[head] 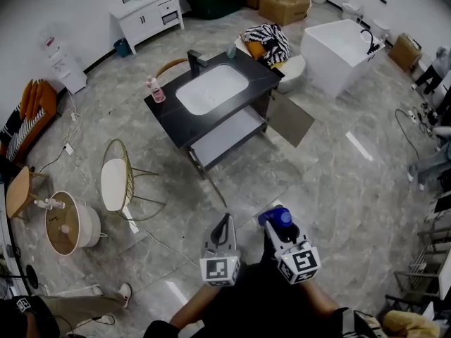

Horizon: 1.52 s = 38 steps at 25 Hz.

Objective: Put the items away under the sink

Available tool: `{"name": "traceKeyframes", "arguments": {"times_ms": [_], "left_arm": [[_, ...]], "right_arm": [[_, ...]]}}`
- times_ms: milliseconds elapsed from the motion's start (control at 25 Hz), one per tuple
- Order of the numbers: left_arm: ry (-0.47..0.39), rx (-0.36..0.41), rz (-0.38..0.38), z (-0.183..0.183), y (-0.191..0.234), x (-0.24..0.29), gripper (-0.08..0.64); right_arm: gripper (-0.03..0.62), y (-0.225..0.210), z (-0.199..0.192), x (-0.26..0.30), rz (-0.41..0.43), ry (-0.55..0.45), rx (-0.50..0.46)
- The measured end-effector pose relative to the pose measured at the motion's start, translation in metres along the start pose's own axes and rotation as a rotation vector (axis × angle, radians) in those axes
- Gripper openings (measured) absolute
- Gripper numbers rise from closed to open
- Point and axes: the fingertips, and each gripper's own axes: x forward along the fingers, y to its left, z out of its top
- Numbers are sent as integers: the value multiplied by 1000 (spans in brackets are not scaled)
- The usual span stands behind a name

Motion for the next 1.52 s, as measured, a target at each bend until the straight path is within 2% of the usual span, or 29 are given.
{"name": "traceKeyframes", "arguments": {"times_ms": [280,600,960,1280,1520], "left_arm": [[10,2,54,6,8,70,15],[-7,-15,116,21,-9,191,15],[-8,-21,201,31,-32,303,15],[-44,-105,281,41,-19,368,16],[-32,-107,289,5,12,416,16]], "right_arm": [[155,-54,17,55,38,3,-16],[155,-152,57,129,101,27,-66],[155,-259,72,203,213,27,-152],[155,-314,68,269,229,43,-158],[155,-331,39,327,242,44,-158]]}}
